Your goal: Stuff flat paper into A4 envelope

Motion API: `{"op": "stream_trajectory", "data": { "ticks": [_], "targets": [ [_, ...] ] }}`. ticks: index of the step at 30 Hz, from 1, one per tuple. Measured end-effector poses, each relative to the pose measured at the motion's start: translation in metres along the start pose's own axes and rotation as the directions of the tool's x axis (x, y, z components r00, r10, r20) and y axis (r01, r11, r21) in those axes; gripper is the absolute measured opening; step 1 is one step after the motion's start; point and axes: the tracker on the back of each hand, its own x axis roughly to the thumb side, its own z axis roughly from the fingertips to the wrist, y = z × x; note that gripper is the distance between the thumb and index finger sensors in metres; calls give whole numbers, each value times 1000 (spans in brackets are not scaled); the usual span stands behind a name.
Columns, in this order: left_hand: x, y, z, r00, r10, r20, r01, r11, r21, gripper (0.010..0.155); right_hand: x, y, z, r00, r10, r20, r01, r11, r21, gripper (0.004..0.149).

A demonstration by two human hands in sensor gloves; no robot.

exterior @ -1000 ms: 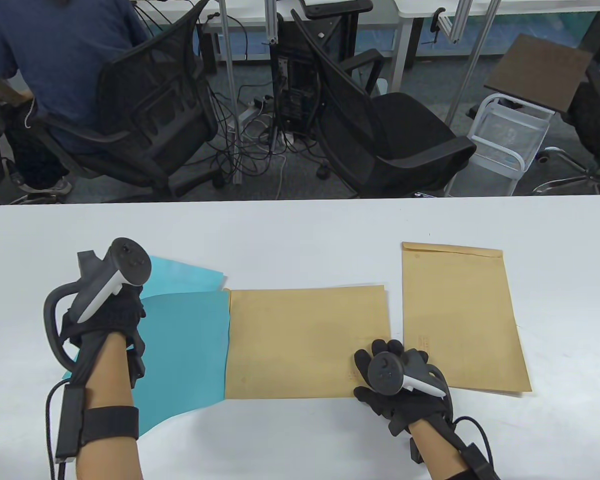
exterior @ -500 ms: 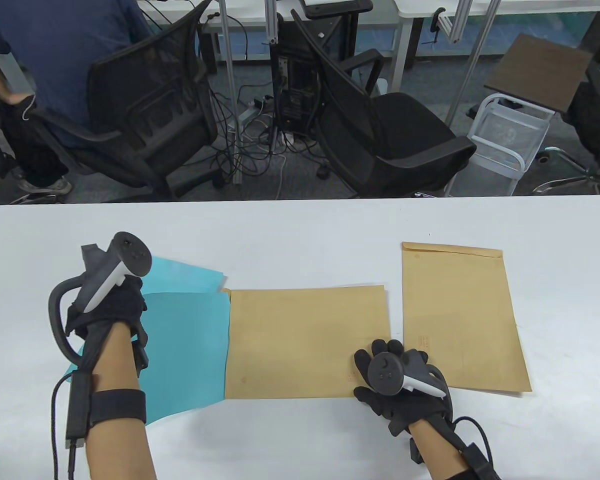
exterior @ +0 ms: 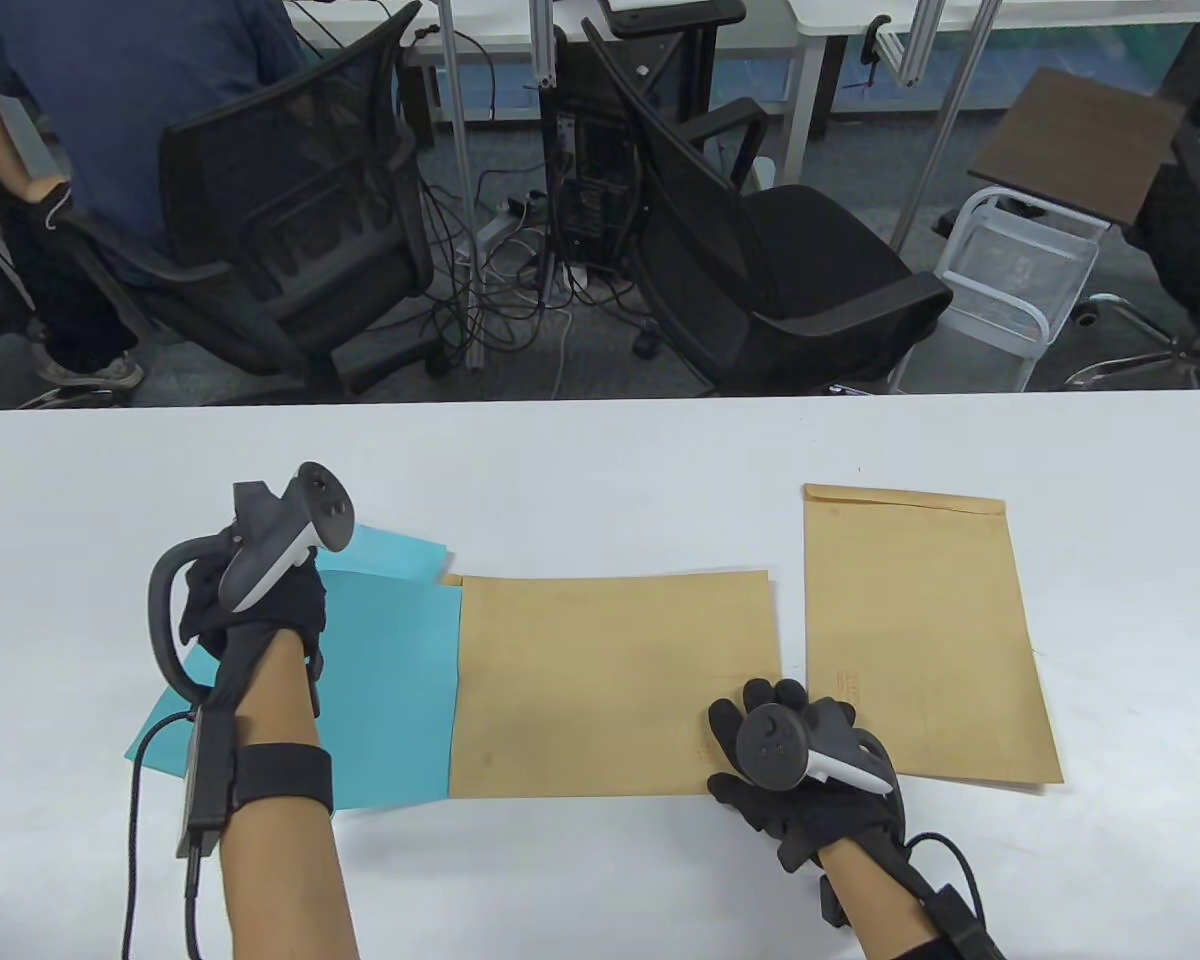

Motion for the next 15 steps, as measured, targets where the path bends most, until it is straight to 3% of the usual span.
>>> {"op": "stream_trajectory", "data": {
  "ticks": [15],
  "targets": [
    [4,-16,-24,999,53,13,-53,998,25,41,-1,0,0,1000,-7,6,7,1000,2,72]
  ]
}}
